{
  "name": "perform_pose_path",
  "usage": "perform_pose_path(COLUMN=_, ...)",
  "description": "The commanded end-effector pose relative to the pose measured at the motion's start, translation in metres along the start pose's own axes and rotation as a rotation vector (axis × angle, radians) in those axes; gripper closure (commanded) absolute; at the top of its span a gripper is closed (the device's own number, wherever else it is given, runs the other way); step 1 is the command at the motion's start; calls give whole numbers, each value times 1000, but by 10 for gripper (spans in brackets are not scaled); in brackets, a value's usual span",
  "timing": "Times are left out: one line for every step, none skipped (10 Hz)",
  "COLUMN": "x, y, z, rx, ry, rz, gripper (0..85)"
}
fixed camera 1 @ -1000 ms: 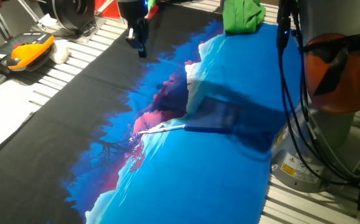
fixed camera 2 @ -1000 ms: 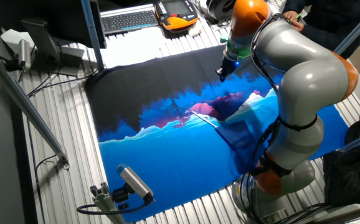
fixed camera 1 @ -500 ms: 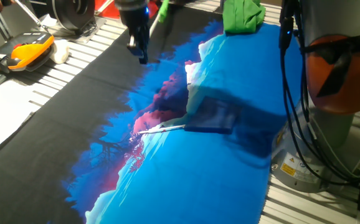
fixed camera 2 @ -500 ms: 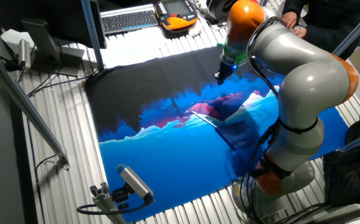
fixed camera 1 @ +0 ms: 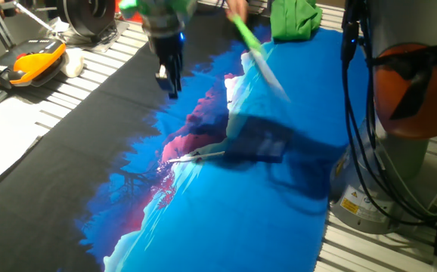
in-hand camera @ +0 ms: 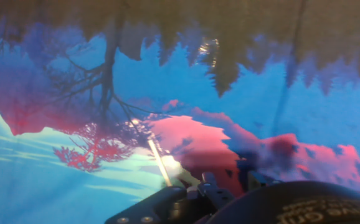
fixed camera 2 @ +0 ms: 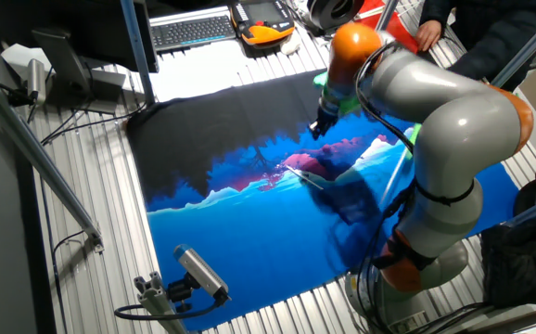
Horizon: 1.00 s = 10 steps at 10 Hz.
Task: Wave the flag
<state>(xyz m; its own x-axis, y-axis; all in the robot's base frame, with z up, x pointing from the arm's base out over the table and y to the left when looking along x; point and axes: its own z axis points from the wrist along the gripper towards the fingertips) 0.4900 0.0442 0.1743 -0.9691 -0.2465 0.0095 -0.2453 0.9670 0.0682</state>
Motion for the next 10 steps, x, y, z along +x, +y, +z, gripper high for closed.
perform_pose_path(x=1, y=3, z=6, rx=6, ry=7, rz=7, gripper=510)
perform_pose_path(x=2, y=7, z=17, rx=7, ry=-4, rz=15, gripper=510)
perform_pose_path(x=3, y=11, z=32, rx=4, ry=-24, rz=21, gripper=510)
perform_pose_path(x=3, y=12, z=41, rx=-2, ry=-42, rz=29, gripper=510)
perform_pose_path(x=3, y=13, z=47, rx=-3, ry=-57, rz=36, gripper=510)
perform_pose_path(x=1, y=13, z=52, rx=-2, ry=-68, rz=40, gripper=510)
perform_pose_path(x=-3, y=11, z=55, rx=4, ry=-78, rz=41, gripper=340)
perform_pose_path(x=-9, y=7, z=55, rx=3, ry=-82, rz=41, gripper=340)
perform_pose_path(x=-16, y=3, z=52, rx=-2, ry=-77, rz=42, gripper=340)
perform_pose_path(x=-22, y=-1, z=48, rx=-8, ry=-75, rz=45, gripper=340)
